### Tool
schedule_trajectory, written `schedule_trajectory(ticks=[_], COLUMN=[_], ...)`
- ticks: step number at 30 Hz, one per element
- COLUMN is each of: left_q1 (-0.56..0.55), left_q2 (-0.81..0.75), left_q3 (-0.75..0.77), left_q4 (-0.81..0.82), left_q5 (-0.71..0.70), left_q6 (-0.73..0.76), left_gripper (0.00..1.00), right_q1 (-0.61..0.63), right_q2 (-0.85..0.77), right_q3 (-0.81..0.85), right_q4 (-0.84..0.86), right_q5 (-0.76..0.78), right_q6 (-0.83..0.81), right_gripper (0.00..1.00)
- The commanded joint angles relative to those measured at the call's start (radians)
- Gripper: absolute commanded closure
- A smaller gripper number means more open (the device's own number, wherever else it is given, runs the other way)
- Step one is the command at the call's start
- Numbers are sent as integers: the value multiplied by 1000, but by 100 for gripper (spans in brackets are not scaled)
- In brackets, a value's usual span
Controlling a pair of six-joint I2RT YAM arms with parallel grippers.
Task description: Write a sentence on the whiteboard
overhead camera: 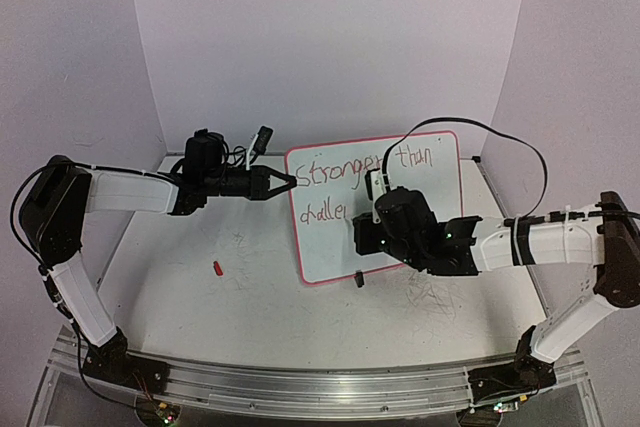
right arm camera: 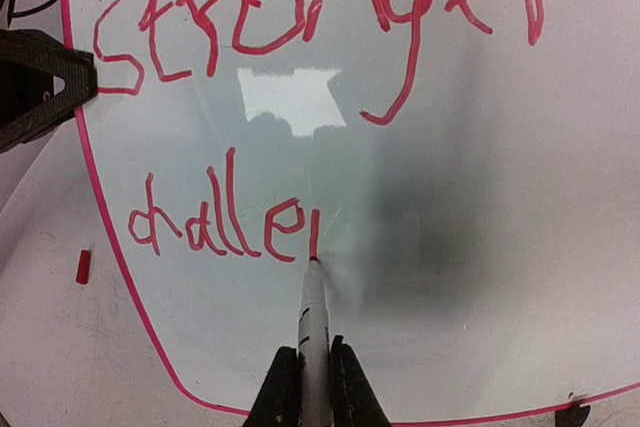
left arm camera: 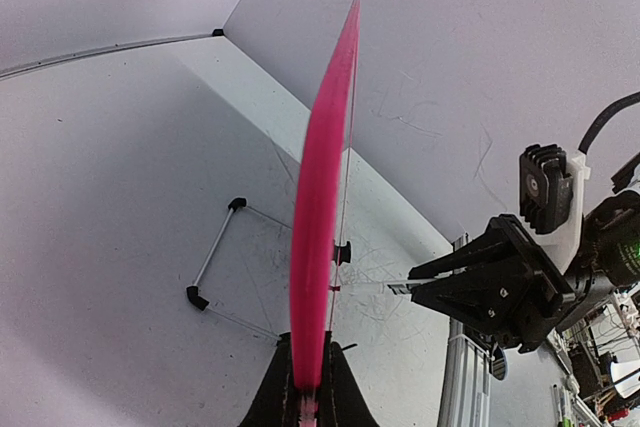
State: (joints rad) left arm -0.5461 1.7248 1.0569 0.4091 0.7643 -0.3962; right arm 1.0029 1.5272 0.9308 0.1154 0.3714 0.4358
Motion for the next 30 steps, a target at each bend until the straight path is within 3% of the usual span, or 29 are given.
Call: schedule_trajectory(ticks=[1, 30], left_q1=[-8, -8], left_q2=[-24, -18], left_q3=[3, 5], left_q4=[-38, -38], left_q5=[14, 14], left_q6=[8, 8], left_gripper=[100, 100], right_q1=[-8, -27], right_q2=[10, -34], right_q3=[52, -1], right_q4=[43, -17], right_q5=[45, 38], right_q6=[-18, 34], right_gripper=[100, 100])
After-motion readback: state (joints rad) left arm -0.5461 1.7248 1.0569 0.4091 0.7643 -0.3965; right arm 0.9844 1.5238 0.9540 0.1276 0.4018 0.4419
